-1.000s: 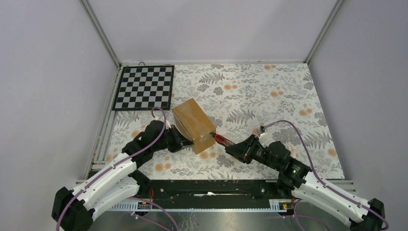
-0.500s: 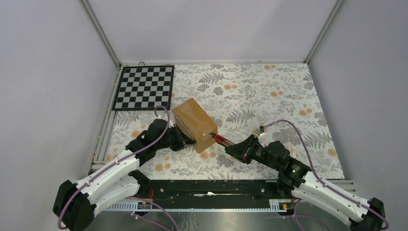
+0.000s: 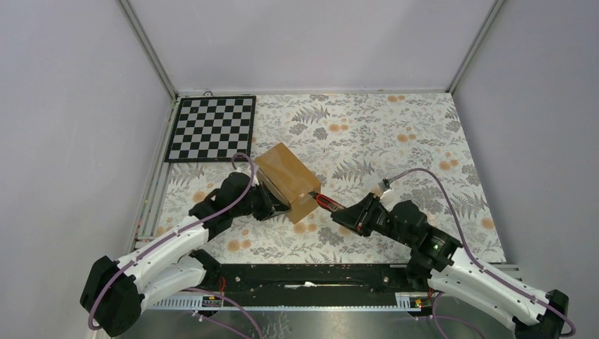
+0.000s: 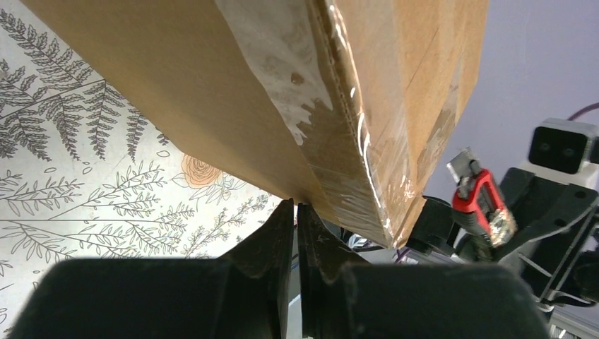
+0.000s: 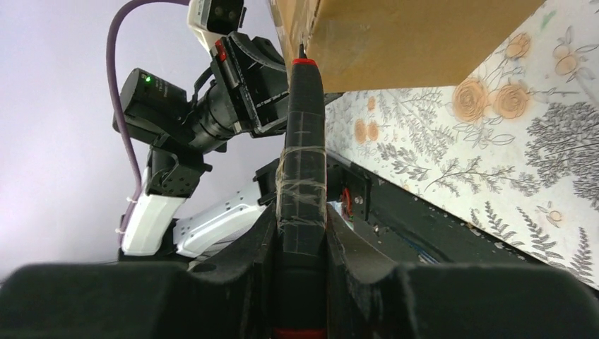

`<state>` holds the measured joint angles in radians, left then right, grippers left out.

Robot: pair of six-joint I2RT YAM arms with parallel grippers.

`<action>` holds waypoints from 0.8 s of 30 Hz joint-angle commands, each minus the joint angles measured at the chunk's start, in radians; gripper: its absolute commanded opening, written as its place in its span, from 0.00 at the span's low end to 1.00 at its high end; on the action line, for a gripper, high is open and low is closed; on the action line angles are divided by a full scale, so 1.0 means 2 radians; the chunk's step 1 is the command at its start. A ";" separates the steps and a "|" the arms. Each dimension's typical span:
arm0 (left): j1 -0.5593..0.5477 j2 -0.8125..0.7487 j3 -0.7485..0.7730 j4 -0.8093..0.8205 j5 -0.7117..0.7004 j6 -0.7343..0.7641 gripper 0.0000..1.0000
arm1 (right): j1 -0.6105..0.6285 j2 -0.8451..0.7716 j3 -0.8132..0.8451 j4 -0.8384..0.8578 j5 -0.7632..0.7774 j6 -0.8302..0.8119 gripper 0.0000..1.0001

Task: Unpack the express box
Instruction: Cut the express box at the center of the board.

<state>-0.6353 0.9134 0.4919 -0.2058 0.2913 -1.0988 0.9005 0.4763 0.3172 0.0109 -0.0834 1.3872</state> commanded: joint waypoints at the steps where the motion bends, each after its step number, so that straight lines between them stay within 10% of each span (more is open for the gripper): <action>1: -0.002 0.004 0.036 0.024 0.008 0.015 0.10 | -0.001 0.019 0.105 -0.108 0.038 -0.095 0.00; 9: 0.004 -0.017 0.085 -0.071 -0.041 0.055 0.13 | -0.001 0.109 0.311 -0.337 0.199 -0.273 0.00; 24: 0.122 0.027 0.125 -0.121 -0.029 0.129 0.16 | 0.064 0.304 0.344 -0.219 0.170 -0.417 0.00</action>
<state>-0.4500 0.9260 0.6788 -0.4717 0.2062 -0.9241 0.9321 1.1099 0.9768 -0.5232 0.2752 0.6182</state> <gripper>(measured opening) 0.146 0.280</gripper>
